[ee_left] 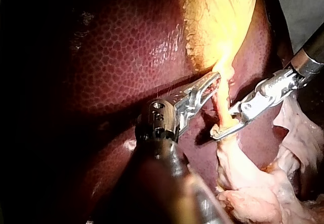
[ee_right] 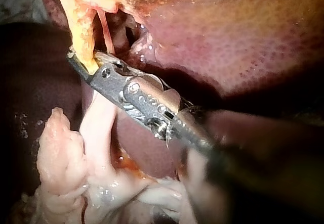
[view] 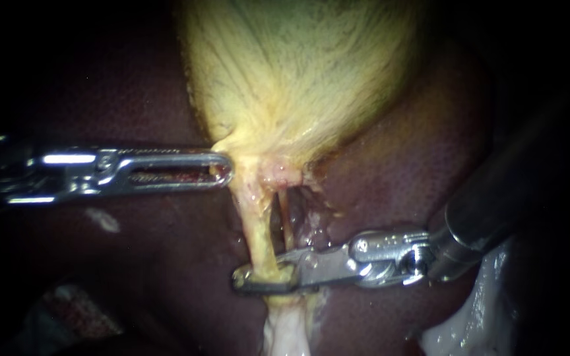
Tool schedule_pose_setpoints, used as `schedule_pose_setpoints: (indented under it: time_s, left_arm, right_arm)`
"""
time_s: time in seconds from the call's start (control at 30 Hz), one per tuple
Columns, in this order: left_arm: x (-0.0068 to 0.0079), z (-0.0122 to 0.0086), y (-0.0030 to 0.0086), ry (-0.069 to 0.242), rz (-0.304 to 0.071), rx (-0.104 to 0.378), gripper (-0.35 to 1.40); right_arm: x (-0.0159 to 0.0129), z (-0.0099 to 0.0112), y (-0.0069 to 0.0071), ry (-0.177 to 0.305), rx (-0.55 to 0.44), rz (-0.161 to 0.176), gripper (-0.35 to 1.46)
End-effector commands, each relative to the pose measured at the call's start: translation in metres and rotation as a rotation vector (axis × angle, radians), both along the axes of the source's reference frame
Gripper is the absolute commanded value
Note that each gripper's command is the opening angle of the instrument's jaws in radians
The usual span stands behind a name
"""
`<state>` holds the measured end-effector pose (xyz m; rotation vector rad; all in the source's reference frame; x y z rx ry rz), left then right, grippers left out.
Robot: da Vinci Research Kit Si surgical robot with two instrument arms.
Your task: Going back first clip left tube
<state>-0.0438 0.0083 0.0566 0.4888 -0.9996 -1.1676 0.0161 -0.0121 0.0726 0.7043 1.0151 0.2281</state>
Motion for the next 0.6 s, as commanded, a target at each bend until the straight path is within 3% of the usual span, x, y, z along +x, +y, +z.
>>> schedule_pose_setpoints:
  time_s: [0.03,0.3,0.43,0.5,0.6]
  left_arm:
    - [0.0000,0.0000,0.0000,0.000,0.000,0.000,-0.28]
    - [0.0000,0.0000,0.0000,0.000,0.000,0.000,-0.30]
    - [0.0000,0.0000,0.0000,0.000,0.000,0.000,-0.30]
    - [0.0001,0.0000,0.0000,0.000,0.000,0.000,-0.30]
    - [0.0001,0.0000,-0.0001,0.000,0.000,0.000,-0.30]
  right_arm:
    - [0.0000,0.0000,0.0000,0.000,0.000,0.000,-0.35]
    - [-0.0001,0.0000,0.0000,0.003,0.004,-0.008,-0.35]
    - [0.0000,-0.0002,0.0000,0.004,0.005,-0.008,0.33]
    - [0.0001,-0.0002,0.0000,0.007,0.005,-0.002,0.46]
    - [0.0002,-0.0002,0.0001,0.035,-0.011,0.000,0.53]
